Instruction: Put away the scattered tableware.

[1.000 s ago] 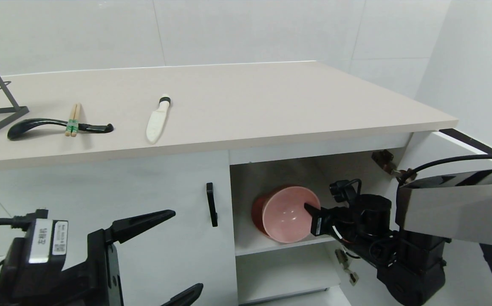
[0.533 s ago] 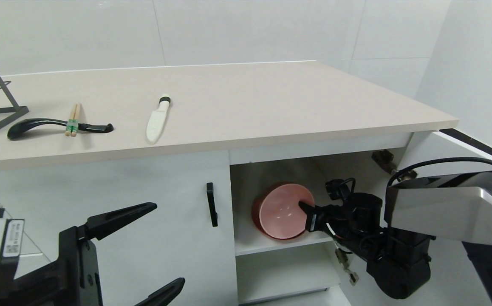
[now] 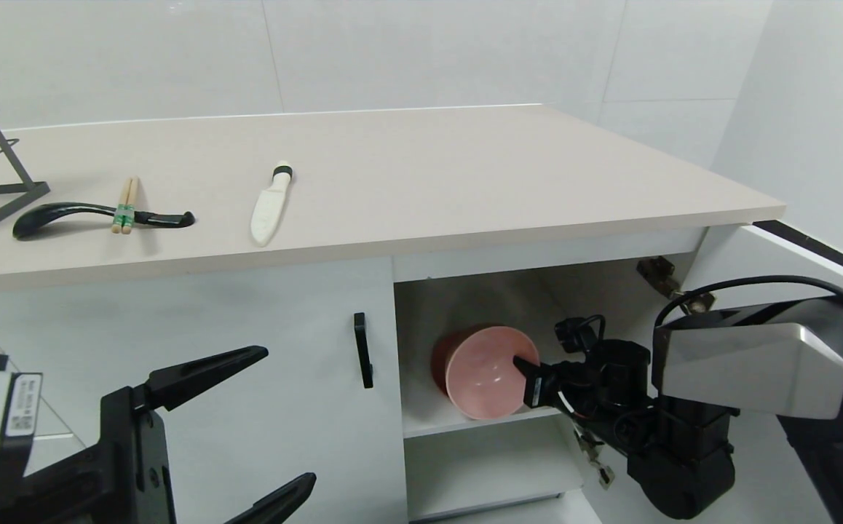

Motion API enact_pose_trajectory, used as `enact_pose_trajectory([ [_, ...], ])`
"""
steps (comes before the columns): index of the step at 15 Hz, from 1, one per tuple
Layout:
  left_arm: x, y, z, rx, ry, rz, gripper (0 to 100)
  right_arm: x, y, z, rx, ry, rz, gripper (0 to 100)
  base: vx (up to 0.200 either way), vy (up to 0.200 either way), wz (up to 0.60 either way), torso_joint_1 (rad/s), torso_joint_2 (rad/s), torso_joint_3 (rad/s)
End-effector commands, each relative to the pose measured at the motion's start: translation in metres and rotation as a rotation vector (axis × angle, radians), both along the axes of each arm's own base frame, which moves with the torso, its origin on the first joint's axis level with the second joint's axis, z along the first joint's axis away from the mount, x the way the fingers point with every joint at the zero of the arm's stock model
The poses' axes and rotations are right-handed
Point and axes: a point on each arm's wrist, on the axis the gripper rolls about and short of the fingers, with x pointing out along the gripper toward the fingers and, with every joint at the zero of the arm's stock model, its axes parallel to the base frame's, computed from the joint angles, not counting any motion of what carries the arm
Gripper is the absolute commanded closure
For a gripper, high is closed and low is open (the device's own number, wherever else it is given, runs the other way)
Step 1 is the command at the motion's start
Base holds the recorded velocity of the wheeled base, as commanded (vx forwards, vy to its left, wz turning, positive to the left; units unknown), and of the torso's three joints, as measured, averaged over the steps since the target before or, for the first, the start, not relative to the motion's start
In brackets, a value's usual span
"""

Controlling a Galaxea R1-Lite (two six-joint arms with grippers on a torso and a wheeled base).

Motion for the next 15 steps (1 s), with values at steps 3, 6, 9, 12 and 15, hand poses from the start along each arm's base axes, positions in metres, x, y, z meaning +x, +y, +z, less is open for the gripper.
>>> enact_pose_trajectory([
  [3, 0.0016, -0.0001, -0.0012, 0.004, 0.008, 0.006, 0, 0.0002, -0.0008, -0.0023, -0.002, 0.005, -0.002, 100, 0.0, 0.0, 0.0, 0.0, 0.0, 0.0],
  [6, 0.0016, -0.0001, -0.0012, 0.004, 0.008, 0.006, 0, 0.0018, -0.0025, -0.004, -0.01, 0.003, -0.03, 100, 0.0, 0.0, 0.0, 0.0, 0.0, 0.0],
  [9, 0.0013, -0.0001, -0.001, 0.003, 0.007, 0.004, 0, 0.0016, -0.0021, -0.0046, -0.016, 0.002, -0.03, 0, 0.0, 0.0, 0.0, 0.0, 0.0, 0.0],
  [12, 0.0013, -0.0001, -0.001, 0.003, 0.007, 0.004, 0, 0.002, -0.0018, -0.0053, -0.049, -0.017, -0.014, 0, 0.0, 0.0, 0.0, 0.0, 0.0, 0.0],
  [15, 0.0014, 0.0, -0.001, 0.003, 0.007, 0.006, 0, 0.0021, -0.0006, -0.0035, -0.087, -0.045, 0.005, 0, 0.0, 0.0, 0.0, 0.0, 0.0, 0.0],
])
